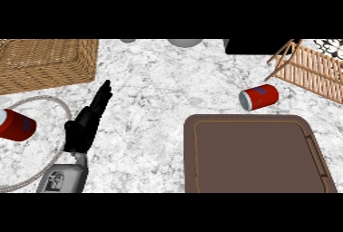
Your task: Pick the tomato from the tray and place it in the tiered shelf
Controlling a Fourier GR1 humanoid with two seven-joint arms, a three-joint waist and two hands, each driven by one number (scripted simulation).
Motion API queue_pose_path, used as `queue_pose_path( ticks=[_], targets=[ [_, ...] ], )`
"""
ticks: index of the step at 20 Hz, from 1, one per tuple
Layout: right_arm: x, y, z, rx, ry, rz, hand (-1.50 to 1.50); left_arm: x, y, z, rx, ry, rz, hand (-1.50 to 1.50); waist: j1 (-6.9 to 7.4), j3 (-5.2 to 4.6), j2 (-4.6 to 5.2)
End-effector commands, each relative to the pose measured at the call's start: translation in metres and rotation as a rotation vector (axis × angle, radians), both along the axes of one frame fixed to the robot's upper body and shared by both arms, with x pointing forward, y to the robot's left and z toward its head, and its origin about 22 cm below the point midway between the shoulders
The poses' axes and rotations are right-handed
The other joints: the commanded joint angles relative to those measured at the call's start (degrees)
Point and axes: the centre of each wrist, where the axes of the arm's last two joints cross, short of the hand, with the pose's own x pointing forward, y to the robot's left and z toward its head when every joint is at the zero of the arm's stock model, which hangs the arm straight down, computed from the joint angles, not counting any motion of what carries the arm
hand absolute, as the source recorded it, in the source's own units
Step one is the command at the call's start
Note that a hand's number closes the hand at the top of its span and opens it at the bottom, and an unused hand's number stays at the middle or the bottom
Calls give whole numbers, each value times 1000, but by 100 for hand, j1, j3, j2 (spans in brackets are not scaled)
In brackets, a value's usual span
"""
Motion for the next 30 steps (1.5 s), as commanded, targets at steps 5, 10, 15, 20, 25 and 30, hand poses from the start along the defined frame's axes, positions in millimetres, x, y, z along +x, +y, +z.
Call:
queue_pose_path(
  ticks=[5,10,15,20,25,30],
  targets=[
    [16,-45,15,-47,-26,-71,150,-4,1,-11,-8,5,-15,0,-5,1,8],
    [33,-49,2,-101,-12,-85,150,-1,-12,-8,0,2,0,0,-4,1,6],
    [47,-84,-7,-177,-9,-130,150,-1,1,-8,13,-4,8,0,13,2,14],
    [72,-90,-40,-242,17,-163,150,-9,-5,5,-4,12,-15,0,85,5,17],
    [87,-106,-43,-316,-19,-113,150,10,1,-5,-16,3,-23,0,62,3,34],
    [92,-115,-49,-96,-239,-126,150,4,-4,-4,-20,7,-34,0,130,22,54]
  ],
)
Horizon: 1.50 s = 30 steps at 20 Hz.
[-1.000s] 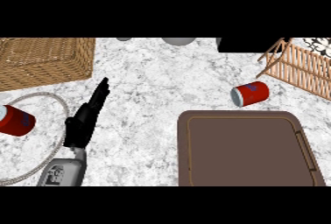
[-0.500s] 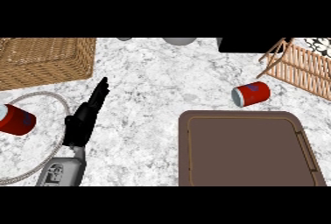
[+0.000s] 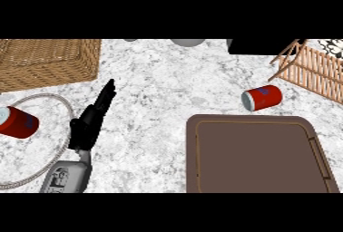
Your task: Pick the tomato from the tray and place it in the tiered shelf
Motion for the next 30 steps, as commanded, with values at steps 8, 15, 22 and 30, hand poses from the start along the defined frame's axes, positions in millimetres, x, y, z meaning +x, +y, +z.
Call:
queue_pose_path(
  ticks=[8,15,22,30],
  targets=[
    [0,-44,-3,136,-236,84,150,-6,-11,-11,-1,-4,10,0,6,-3,1],
    [-11,-79,-37,96,-17,-121,150,10,2,6,4,-15,3,0,26,-16,47],
    [-12,-78,-59,144,-41,-220,-150,1,-16,-1,16,-7,24,0,-77,-8,-27],
    [-12,-77,-44,284,-235,-97,-150,-7,7,-13,22,2,3,0,-66,-4,-27]
  ],
)
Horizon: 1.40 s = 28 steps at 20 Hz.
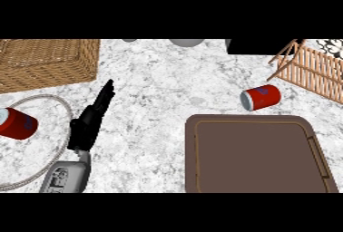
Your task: Pick the tomato from the tray and place it in the tiered shelf
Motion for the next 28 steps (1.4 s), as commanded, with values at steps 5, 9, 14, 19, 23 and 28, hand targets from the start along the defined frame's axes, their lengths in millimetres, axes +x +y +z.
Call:
queue_pose_path(
  ticks=[5,9,14,19,23,28],
  targets=[
    [-5,-1,15,68,-71,135,-150,3,0,3,8,-4,17,0,-50,-4,-19],
    [7,23,38,87,-174,116,-150,-9,-5,-17,-1,4,4,0,-72,-11,-38],
    [-34,-20,73,179,-416,41,-150,-6,5,-3,-8,4,32,0,-93,-4,-41],
    [-83,-60,86,221,-449,-79,-150,-10,19,-2,-1,16,19,0,-134,-6,-52],
    [-130,-89,102,360,-369,-103,-150,-11,14,-2,1,13,62,0,-257,-9,-80],
    [-193,-124,91,404,-217,-94,-150,-16,17,4,3,12,76,0,-410,-1,-110]
  ],
)
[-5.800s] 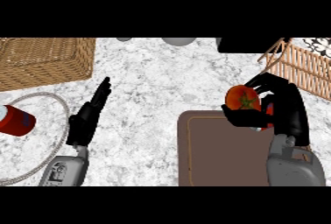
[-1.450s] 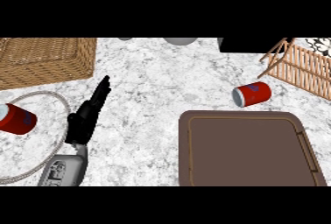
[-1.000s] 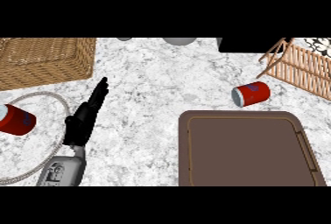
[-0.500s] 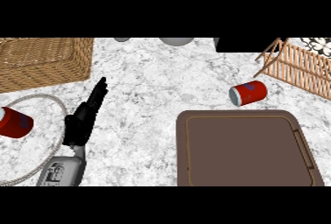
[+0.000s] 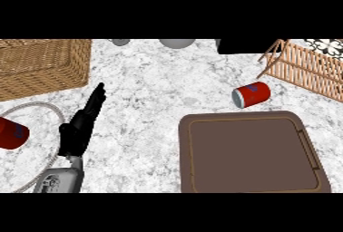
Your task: Pick the tomato from the tray and place it in the tiered shelf
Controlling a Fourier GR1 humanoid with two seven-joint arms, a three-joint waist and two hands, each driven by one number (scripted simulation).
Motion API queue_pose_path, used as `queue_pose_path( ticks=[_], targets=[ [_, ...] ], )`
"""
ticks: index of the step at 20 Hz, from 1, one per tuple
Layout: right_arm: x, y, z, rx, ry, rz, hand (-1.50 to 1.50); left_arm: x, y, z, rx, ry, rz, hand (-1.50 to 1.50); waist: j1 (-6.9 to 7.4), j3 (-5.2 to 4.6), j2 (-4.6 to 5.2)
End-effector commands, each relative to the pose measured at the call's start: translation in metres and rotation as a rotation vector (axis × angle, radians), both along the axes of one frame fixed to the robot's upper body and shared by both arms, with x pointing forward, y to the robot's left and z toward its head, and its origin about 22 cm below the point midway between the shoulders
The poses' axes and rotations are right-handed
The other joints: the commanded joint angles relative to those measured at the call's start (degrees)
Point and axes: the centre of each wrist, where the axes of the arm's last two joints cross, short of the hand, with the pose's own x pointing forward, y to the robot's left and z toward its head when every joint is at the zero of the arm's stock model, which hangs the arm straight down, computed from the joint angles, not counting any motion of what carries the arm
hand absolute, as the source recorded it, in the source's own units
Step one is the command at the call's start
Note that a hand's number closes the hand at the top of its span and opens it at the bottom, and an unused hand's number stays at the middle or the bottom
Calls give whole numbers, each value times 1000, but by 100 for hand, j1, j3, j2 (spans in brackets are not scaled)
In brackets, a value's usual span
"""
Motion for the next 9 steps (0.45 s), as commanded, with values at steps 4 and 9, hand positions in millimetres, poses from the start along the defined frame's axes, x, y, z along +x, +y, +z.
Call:
queue_pose_path(
  ticks=[4,9],
  targets=[
    [-84,-32,-27,12,144,29,-150,0,10,-6,5,16,18,0,-202,2,-25],
    [-152,-43,-37,24,150,73,-150,-4,3,6,10,-17,30,0,-124,2,-13]
  ],
)
